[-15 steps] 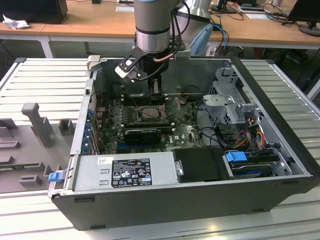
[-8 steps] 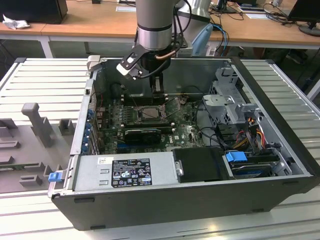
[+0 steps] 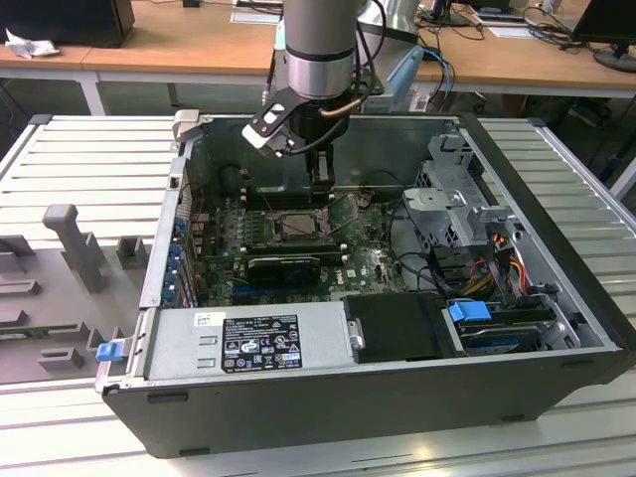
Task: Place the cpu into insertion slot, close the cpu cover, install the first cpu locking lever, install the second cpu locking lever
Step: 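Close the cpu cover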
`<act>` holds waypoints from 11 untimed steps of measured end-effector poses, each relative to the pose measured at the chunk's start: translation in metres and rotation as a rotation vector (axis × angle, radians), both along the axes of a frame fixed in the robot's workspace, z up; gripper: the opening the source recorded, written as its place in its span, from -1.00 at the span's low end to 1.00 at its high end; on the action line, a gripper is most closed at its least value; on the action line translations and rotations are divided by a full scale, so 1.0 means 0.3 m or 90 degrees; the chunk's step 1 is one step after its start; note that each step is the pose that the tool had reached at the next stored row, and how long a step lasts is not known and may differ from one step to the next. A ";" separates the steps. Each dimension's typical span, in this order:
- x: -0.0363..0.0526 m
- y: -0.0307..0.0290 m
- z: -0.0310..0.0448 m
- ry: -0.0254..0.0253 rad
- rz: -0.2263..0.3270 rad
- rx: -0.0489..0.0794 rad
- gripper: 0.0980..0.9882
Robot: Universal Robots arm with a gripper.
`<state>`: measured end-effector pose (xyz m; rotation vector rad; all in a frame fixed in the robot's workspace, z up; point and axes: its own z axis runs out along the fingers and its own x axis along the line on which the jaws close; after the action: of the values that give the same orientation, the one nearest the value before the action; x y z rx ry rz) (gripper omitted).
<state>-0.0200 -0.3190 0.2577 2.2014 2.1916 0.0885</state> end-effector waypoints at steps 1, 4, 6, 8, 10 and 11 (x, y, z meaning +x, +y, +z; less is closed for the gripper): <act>0.000 0.000 0.013 -0.0001 0.000 0.000 -0.98; 0.006 0.000 0.019 -0.0001 0.000 0.000 -0.98; 0.018 0.000 0.020 -0.0001 0.000 0.001 -0.98; 0.028 0.000 0.020 -0.0001 0.000 0.001 -0.98; 0.033 0.000 0.020 -0.0001 0.000 0.001 -0.98; 0.034 0.000 0.020 -0.0001 0.000 0.001 -0.98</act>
<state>-0.0096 -0.3190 0.2636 2.2019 2.1919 0.0898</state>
